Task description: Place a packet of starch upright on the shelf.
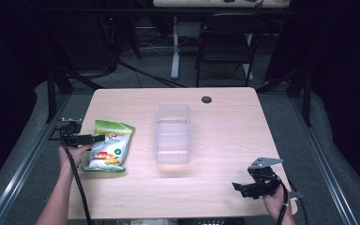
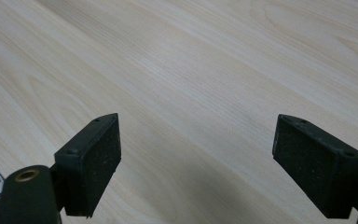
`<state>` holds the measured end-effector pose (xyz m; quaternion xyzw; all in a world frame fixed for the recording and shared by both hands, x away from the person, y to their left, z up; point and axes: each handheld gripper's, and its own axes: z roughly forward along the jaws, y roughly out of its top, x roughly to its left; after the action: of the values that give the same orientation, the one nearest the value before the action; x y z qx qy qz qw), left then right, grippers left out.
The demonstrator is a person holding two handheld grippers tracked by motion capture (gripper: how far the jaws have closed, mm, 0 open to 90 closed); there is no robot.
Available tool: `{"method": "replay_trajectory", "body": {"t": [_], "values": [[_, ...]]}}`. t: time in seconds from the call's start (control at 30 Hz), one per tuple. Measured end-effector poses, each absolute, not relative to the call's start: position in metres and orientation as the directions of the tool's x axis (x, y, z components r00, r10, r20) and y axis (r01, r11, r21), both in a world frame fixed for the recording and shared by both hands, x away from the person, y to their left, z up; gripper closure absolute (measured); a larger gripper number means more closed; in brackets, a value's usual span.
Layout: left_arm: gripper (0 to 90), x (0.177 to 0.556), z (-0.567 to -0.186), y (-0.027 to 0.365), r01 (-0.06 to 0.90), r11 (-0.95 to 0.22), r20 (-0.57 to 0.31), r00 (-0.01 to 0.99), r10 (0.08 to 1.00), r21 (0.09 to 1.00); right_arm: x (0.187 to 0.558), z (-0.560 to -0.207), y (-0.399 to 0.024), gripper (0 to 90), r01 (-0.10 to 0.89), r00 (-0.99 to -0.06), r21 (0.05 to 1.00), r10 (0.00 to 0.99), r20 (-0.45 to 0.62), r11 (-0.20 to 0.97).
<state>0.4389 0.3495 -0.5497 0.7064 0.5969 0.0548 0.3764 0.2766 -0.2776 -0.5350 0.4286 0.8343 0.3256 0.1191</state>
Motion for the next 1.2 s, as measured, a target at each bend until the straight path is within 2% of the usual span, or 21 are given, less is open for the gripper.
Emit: {"method": "replay_trajectory", "body": {"t": [0.2, 0.27, 0.3, 0.33, 0.43, 0.73, 0.83, 1.2], "values": [[42.1, 0.444, -0.555, 0.345, 0.815, -0.025, -0.375, 0.294, 0.879, 0.579, 0.276, -0.535, -0.278, 14.8, 0.639, -0.596, 0.646, 0.8, 0.074, 0.416], [44.5, 0.444, -0.556, 0.342, 0.814, -0.031, -0.365, 0.294, 0.884, 0.58, 0.276, -0.535, -0.278, 14.9, 0.641, -0.594, 0.647, 0.801, 0.077, 0.413], [46.2, 0.442, -0.555, 0.341, 0.809, -0.035, -0.348, 0.291, 0.891, 0.587, 0.276, -0.535, -0.279, 14.9, 0.639, -0.596, 0.647, 0.799, 0.075, 0.416], [52.0, 0.442, -0.555, 0.34, 0.805, -0.049, -0.329, 0.296, 0.897, 0.591, 0.275, -0.535, -0.28, 14.8, 0.642, -0.597, 0.646, 0.798, 0.082, 0.414], [54.8, 0.441, -0.554, 0.335, 0.806, -0.087, -0.301, 0.316, 0.9, 0.585, 0.275, -0.536, -0.28, 14.8, 0.647, -0.59, 0.643, 0.803, 0.083, 0.41], [79.9, 0.429, -0.553, 0.328, 0.774, -0.159, -0.215, 0.357, 0.909, 0.613, 0.275, -0.537, -0.278, 14.8, 0.647, -0.596, 0.636, 0.8, 0.077, 0.421], [83.8, 0.422, -0.553, 0.327, 0.767, -0.176, -0.193, 0.364, 0.911, 0.616, 0.275, -0.537, -0.279, 14.9, 0.647, -0.598, 0.635, 0.798, 0.08, 0.421], [85.8, 0.411, -0.555, 0.336, 0.772, -0.125, -0.234, 0.337, 0.912, 0.623, 0.275, -0.537, -0.279, 14.9, 0.651, -0.593, 0.633, 0.802, 0.078, 0.419]]}}
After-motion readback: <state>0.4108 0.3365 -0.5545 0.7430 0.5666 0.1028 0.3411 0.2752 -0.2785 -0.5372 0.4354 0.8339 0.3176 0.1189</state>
